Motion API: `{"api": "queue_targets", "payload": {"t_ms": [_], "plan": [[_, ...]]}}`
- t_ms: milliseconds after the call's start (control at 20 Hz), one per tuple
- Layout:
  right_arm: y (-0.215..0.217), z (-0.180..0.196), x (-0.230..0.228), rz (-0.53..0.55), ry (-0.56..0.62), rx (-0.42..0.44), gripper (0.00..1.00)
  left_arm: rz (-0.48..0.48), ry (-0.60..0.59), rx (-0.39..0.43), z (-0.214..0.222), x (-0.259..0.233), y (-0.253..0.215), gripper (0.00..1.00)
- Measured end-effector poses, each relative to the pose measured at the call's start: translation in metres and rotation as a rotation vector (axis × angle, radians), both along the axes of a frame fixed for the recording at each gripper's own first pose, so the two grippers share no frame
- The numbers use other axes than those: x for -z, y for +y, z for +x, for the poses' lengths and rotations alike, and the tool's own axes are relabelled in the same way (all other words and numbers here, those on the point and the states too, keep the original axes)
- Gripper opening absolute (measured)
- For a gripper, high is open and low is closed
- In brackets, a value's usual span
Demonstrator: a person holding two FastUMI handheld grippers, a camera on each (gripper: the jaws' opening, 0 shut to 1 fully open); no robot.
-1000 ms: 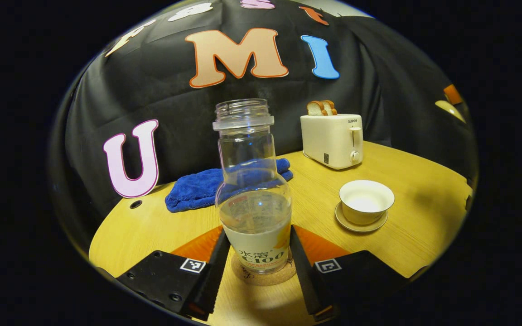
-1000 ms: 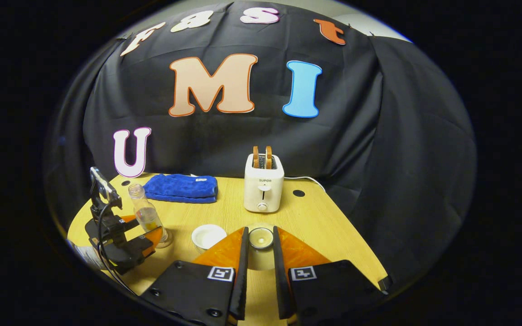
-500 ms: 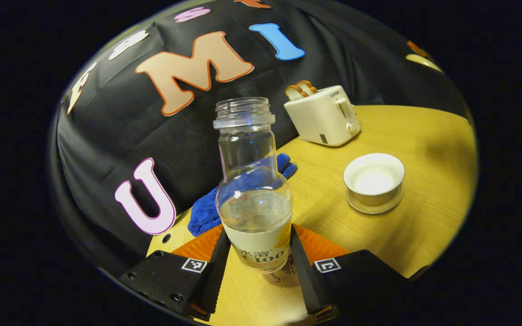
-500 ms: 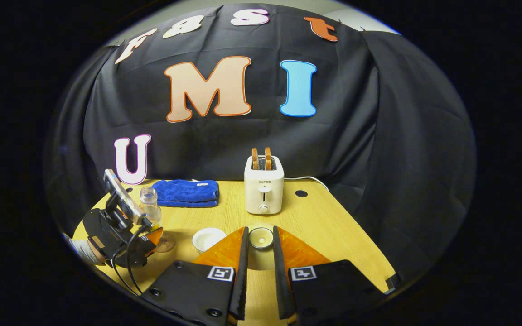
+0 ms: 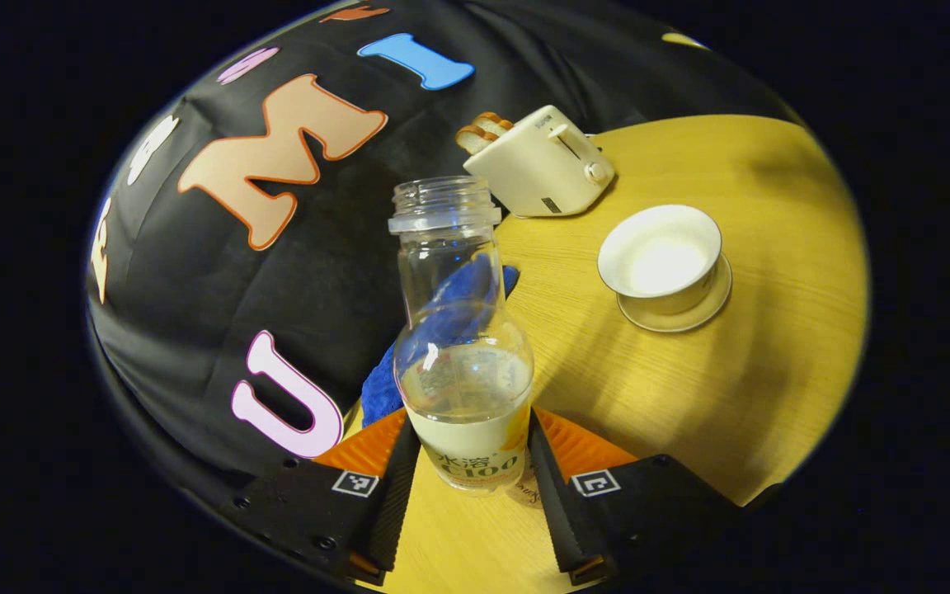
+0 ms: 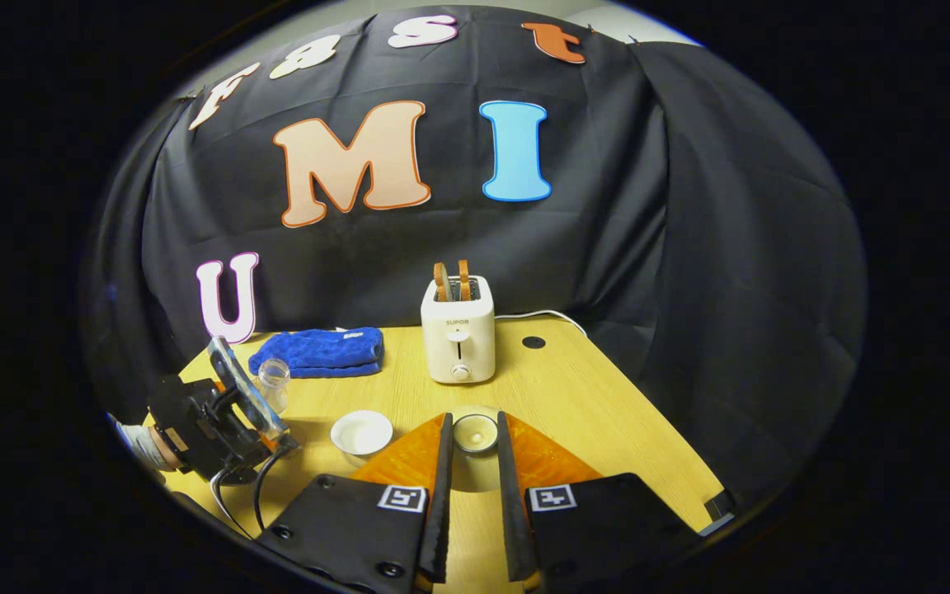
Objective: Open the teacup lid with one hand, grasp the water bottle and pour water into the teacup with the other hand; after pouring, place the water bottle on the coaster and then close the teacup lid.
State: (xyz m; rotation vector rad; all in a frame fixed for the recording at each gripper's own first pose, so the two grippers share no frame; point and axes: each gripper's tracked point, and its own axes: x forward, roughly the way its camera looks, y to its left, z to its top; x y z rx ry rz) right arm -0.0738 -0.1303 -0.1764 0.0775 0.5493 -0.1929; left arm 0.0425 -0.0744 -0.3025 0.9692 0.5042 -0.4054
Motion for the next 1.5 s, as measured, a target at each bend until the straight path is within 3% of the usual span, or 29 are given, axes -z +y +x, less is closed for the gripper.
{"api": "queue_targets", "payload": {"t_ms": [200,1000,1500], "plan": [[-0.005,0.0,0.005,0.018,0.005,0.0,0.29,0.159,0.016,0.077,0.003,0.004,0.004,0.69],[-0.019,-0.008,0.034,0.084,0.037,0.001,0.31,0.52,0.114,0.309,0.014,0.012,-0.01,0.69],[-0.018,-0.014,0.043,0.102,0.042,-0.018,0.31,0.732,0.154,0.408,0.018,0.0,-0.009,0.7]]}}
